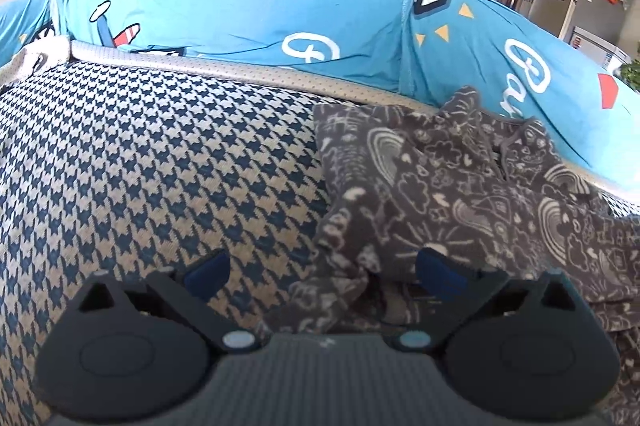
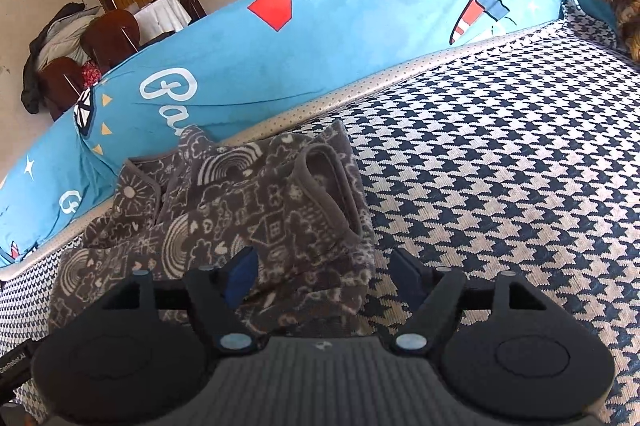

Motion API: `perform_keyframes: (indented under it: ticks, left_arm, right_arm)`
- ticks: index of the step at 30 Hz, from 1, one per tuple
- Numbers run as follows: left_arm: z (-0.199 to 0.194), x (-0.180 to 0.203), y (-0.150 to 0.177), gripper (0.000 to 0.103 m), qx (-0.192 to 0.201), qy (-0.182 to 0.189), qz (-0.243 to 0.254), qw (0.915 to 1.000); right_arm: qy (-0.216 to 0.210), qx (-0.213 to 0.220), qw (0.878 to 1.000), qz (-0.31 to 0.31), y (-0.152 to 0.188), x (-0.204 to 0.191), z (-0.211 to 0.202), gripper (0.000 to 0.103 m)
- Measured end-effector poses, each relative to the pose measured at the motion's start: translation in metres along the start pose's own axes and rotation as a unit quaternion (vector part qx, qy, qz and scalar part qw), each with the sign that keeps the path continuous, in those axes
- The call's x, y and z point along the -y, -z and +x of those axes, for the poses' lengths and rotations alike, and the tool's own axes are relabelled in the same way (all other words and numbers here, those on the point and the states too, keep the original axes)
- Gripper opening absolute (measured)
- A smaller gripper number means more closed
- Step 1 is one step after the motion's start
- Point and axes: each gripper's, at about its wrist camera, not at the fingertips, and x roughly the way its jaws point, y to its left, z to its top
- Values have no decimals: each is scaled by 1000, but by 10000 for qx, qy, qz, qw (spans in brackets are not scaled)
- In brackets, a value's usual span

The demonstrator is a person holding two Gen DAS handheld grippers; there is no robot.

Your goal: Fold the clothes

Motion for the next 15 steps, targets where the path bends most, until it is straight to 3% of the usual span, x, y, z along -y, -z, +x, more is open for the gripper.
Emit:
perform_keyframes:
  ticks: [8, 15]
  left_arm:
    - [8, 9, 5, 103, -142, 30, 153, 9998]
    - [19, 15, 13, 103, -391, -39, 305, 9988]
  right_arm:
    - [-23, -217, 9994, 256, 1, -4, 17, 73]
    - [460, -423, 9978, 219, 7, -5, 35, 85]
